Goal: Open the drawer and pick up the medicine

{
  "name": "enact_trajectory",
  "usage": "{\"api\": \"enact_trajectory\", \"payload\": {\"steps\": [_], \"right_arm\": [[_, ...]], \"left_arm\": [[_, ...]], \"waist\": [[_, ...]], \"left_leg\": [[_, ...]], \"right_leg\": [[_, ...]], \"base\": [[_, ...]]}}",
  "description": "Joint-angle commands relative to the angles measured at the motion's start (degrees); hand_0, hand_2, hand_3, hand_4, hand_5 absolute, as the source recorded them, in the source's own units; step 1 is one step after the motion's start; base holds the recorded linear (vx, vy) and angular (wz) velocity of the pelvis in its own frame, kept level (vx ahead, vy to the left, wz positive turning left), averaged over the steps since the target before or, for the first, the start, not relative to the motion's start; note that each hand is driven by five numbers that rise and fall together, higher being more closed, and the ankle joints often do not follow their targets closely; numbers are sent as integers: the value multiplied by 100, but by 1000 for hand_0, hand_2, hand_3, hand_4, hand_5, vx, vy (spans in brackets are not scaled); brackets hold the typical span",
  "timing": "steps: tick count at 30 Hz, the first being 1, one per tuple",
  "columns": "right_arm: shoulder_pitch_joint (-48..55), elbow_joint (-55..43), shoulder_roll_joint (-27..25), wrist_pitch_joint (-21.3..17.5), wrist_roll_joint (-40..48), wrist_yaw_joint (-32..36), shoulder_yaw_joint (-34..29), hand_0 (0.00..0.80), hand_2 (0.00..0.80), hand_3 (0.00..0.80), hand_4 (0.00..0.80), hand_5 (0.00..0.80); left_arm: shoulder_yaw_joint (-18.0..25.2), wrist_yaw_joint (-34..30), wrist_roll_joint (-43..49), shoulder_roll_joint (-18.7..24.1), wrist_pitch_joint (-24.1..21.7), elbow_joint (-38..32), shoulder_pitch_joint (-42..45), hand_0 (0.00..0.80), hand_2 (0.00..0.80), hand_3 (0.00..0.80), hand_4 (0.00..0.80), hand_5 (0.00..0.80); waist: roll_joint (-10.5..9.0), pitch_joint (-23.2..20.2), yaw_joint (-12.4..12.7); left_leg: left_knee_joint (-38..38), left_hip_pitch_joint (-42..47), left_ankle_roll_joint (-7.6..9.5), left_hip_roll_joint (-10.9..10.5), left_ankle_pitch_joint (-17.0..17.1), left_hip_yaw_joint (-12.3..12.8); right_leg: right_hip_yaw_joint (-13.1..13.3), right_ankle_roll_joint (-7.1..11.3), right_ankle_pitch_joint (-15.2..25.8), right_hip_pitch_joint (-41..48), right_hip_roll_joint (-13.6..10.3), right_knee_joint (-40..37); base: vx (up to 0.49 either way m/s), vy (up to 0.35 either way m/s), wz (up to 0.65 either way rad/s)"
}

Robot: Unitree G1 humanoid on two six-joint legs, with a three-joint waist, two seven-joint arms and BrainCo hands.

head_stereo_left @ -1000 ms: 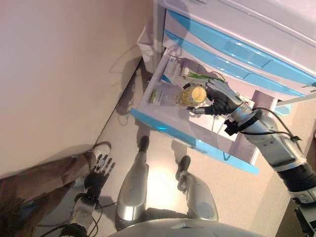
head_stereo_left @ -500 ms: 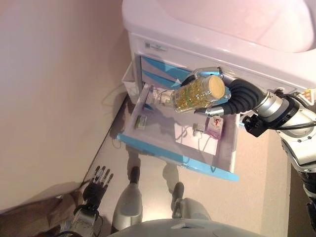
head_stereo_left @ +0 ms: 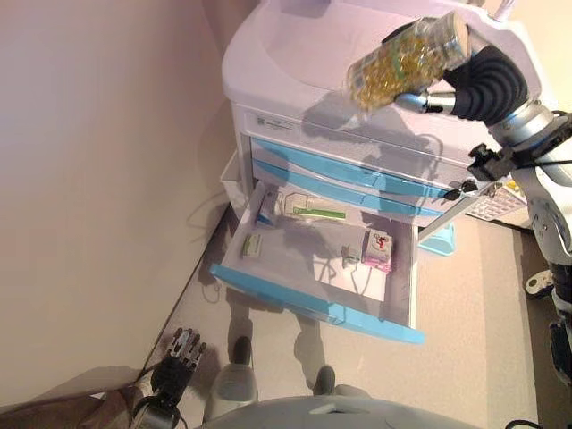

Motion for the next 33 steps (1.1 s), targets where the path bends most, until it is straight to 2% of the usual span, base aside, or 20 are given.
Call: {"api": "enact_trajectory", "payload": {"steps": [1, 6, 10, 20, 26, 33], "right_arm": [[-743, 687, -241, 43, -21, -739, 282, 800, 800, 800, 800, 800], [-1586, 1991, -555, 484, -74, -1310, 881, 800, 800, 800, 800, 800], [-2372, 3293, -747, 566, -71, -1527, 1594, 800, 800, 800, 800, 800], [-3577, 5373, -811, 951, -259, -1509, 2926, 800, 800, 800, 800, 800], [-3737, 6214, -696, 954, -617, -1258, 3181, 800, 800, 800, 800, 800], [-3606, 6899, -545, 920, -1033, -1133, 3115, 800, 800, 800, 800, 800]], "left_arm": [[48, 53, 211, 238, 77, 52, 146, 0, 0, 0, 0, 0], [2, 114, 227, 326, 169, 39, 133, 0, 0, 0, 0, 0], [-56, 212, 200, 435, 240, 37, 80, 0, 0, 0, 0, 0], [-128, 372, 212, 624, 404, -78, 106, 0, 0, 0, 0, 0], [-152, 335, 279, 675, 495, -94, 156, 0, 0, 0, 0, 0], [-200, 243, 387, 690, 517, -60, 171, 0, 0, 0, 0, 0]], "waist": [[-54, -293, 252], [-57, -341, 387], [-60, -370, 513], [13, -353, 796], [71, -328, 924], [163, -287, 1030]], "left_leg": [[242, -9, -98, 37, -737, -189], [171, 56, -108, 21, -712, -254], [151, 89, -105, 4, -695, -320], [139, 99, -110, -45, -655, -568], [154, 93, -100, -67, -649, -672], [173, 91, -94, -82, -647, -754]], "right_leg": [[-198, 242, 149, -127, -192, 76], [-298, 250, 168, -29, -221, 3], [-372, 241, 165, 33, -236, -11], [-518, 211, 146, 139, -273, -24], [-561, 201, 122, 166, -283, -10], [-608, 197, 92, 193, -300, 16]], "base": [[47, 8, 6], [36, 11, 8], [51, 11, 9], [48, -2, 11], [27, -4, 1], [13, 2, 7]]}}
